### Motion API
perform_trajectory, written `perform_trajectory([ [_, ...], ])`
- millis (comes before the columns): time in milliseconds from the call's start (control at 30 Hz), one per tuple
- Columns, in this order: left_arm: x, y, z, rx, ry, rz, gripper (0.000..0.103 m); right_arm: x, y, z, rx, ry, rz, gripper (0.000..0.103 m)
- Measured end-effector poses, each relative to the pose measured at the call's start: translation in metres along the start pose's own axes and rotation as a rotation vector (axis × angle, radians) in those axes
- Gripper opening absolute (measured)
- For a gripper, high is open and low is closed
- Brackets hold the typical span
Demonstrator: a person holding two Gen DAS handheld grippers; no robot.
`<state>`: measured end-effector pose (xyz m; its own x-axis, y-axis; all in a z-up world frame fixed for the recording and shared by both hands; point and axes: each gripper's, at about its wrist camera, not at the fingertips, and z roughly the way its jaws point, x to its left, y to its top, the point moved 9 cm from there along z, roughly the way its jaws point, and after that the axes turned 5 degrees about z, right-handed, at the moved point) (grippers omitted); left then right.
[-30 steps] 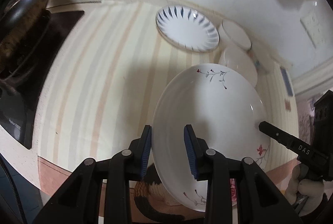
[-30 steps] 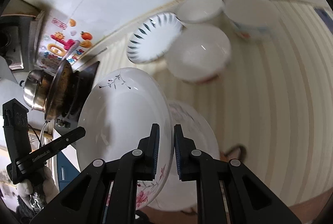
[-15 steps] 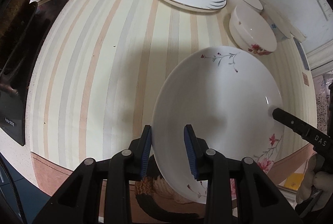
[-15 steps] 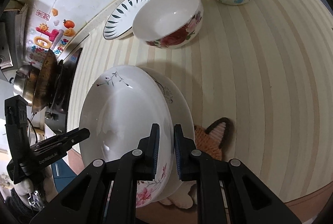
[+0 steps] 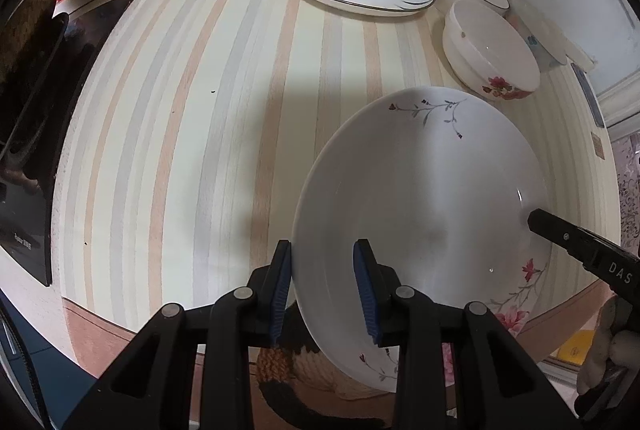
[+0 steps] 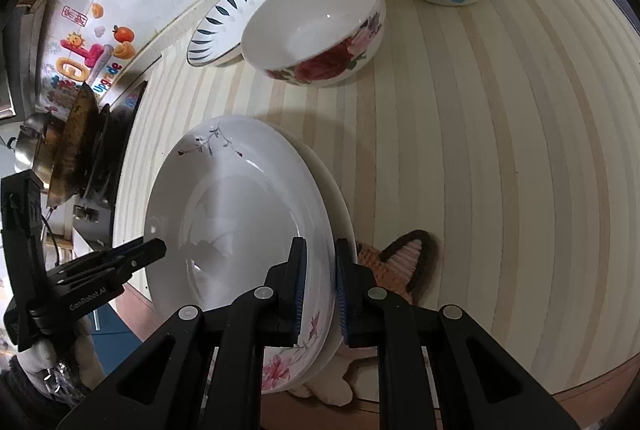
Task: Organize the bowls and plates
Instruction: 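Carry the pink-flower plate and lower it onto the grey-flower plate, then release the stack and grasp the blue-striped plate's rim with both grippers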
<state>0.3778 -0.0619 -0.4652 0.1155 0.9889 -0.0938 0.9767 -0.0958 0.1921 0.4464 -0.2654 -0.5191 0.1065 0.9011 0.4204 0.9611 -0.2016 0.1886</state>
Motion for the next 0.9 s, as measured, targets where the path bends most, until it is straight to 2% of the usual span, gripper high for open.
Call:
perform_trajectory([
  [233, -0.001, 0.000, 0.000, 0.000, 0.013, 0.004, 0.029, 0.000, -0.001, -0.001, 0.013, -0.005, 0.008, 0.016],
  [433, -0.001, 0.000, 0.002, 0.010, -0.008, -0.011, 0.029, -0.004, -0.001, 0.000, 0.075, 0.020, 0.066, 0.018],
  [700, 0.005, 0.001, 0.002, 0.025, -0.029, -0.014, 0.029, -0.010, -0.001, -0.007, 0.115, 0.034, 0.096, 0.018],
  [900, 0.019, 0.012, -0.025, -0.001, -0.046, -0.062, 0.029, -0.007, 0.019, -0.033, 0.089, 0.062, 0.109, 0.019],
])
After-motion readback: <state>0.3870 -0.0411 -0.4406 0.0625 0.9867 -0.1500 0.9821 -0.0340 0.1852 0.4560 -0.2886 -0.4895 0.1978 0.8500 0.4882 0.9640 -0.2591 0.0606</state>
